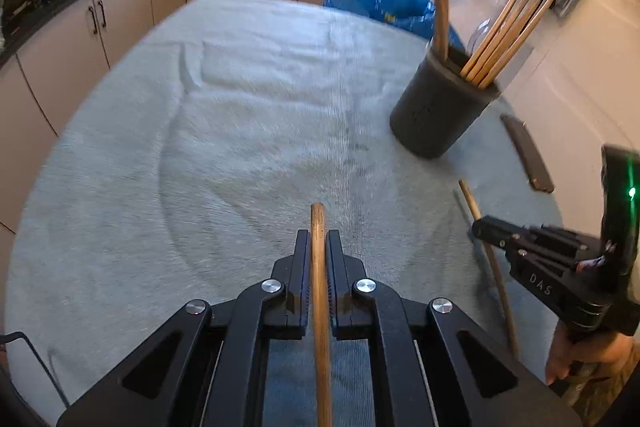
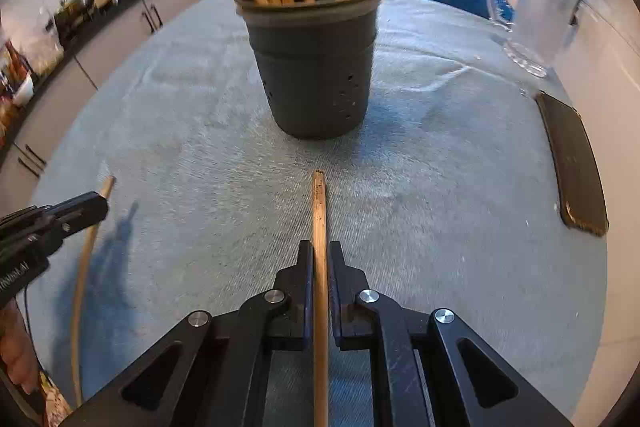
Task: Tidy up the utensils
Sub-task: 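Close the left tool on the last chopstick while the right tool grasps another chopstick, then lift the left tool's chopstick over the black cup while the right tool carries its chopstick there, then open the left tool to drop its chopstick into the cup while the right tool releases its own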
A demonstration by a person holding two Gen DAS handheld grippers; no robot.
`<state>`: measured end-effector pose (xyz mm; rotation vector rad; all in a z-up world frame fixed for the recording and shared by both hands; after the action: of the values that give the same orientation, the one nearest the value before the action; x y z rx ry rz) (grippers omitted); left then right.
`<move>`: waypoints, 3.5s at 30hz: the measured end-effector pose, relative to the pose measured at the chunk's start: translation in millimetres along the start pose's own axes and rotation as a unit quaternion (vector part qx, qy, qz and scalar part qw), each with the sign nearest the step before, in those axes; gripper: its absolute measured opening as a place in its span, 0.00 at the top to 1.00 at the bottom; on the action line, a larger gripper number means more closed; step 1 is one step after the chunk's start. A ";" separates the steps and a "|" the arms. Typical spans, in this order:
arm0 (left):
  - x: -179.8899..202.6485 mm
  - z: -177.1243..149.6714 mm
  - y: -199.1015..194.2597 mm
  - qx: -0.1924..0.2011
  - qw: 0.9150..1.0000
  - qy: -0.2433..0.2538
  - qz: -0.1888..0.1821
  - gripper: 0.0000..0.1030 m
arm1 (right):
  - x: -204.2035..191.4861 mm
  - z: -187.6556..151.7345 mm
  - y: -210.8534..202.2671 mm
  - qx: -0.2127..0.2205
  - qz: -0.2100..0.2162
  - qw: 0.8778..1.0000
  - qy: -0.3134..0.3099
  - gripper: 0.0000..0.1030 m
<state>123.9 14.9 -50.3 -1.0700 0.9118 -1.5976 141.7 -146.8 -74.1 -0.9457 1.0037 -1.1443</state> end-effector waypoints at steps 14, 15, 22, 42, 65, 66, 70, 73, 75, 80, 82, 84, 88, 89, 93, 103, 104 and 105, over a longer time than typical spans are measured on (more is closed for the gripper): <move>15.5 -40.8 -71.3 0.107 0.994 0.012 0.014 0.94 | -8.0 -42.5 -65.8 0.131 0.033 0.991 0.021 0.93; 16.8 -42.5 -74.9 0.112 0.994 0.012 0.017 0.94 | -8.8 -45.2 -70.9 0.139 0.037 0.989 0.022 0.93; 28.5 -53.8 -95.0 0.143 0.988 0.018 0.063 0.94 | -11.5 -60.7 -99.9 0.189 0.067 0.979 0.038 0.93; 27.3 -59.2 -99.0 0.155 0.983 0.007 0.095 0.94 | -6.5 -76.9 -132.4 0.252 0.079 0.963 0.055 0.93; 39.3 39.2 -179.1 0.257 0.966 0.005 -0.034 0.94 | 28.4 -17.4 -187.9 0.331 0.093 0.935 0.087 0.93; 42.0 45.4 -182.1 0.261 0.965 0.008 -0.038 0.94 | 30.6 -9.2 -191.3 0.335 0.095 0.933 0.089 0.93; 57.2 73.0 -195.4 0.271 0.961 0.026 -0.055 0.94 | 38.3 22.8 -203.9 0.351 0.098 0.927 0.095 0.93; 68.5 94.7 -204.7 0.279 0.957 0.037 -0.069 0.94 | 44.7 51.2 -216.6 0.374 0.095 0.918 0.096 0.93; 77.8 108.9 -208.3 0.284 0.955 0.044 -0.075 0.94 | 46.2 65.4 -219.7 0.390 0.088 0.912 0.098 0.93; 104.8 144.7 -197.4 0.298 0.950 0.062 -0.077 0.94 | 51.2 97.2 -207.6 0.411 0.069 0.902 0.114 0.93; 115.0 154.9 -181.3 0.291 0.952 0.071 -0.069 0.94 | 51.8 106.1 -191.9 0.407 0.059 0.904 0.119 0.93; 121.9 162.9 -161.4 0.275 0.956 0.074 -0.063 0.94 | 55.7 111.4 -172.1 0.391 0.065 0.910 0.126 0.93; 126.2 173.2 -123.3 0.230 0.969 0.071 -0.057 0.94 | 59.9 110.6 -144.1 0.364 0.071 0.919 0.131 0.92; 124.4 173.7 -115.2 0.219 0.972 0.068 -0.057 0.94 | 60.1 108.0 -142.6 0.367 0.063 0.919 0.131 0.92; 121.7 171.8 -102.3 0.198 0.977 0.060 -0.058 0.94 | 64.3 102.0 -144.5 0.369 0.067 0.918 0.132 0.91; 115.2 155.6 -119.5 0.216 0.974 0.051 -0.045 0.86 | 61.0 97.1 -153.9 0.369 0.073 0.918 0.128 0.75; 113.5 151.4 -124.6 0.219 0.973 0.049 -0.046 0.82 | 60.4 95.1 -157.1 0.372 0.071 0.917 0.127 0.71; 112.4 147.6 -128.9 0.222 0.973 0.048 -0.046 0.78 | 59.4 93.4 -159.8 0.374 0.069 0.916 0.127 0.69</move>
<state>207.1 -71.3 141.2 -0.7330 0.5298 -1.8332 196.3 -223.9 95.8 -0.1110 0.7148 -1.3989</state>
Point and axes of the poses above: each gripper's, at about its wrist camera, not at the fingertips, and y roughly the way its jaws point, x to its right, z to its top, the point moved 1 cm from there along y, roughly the way its jaws point, and after that the axes turned 15 degrees about -x, right-handed, at the moved point
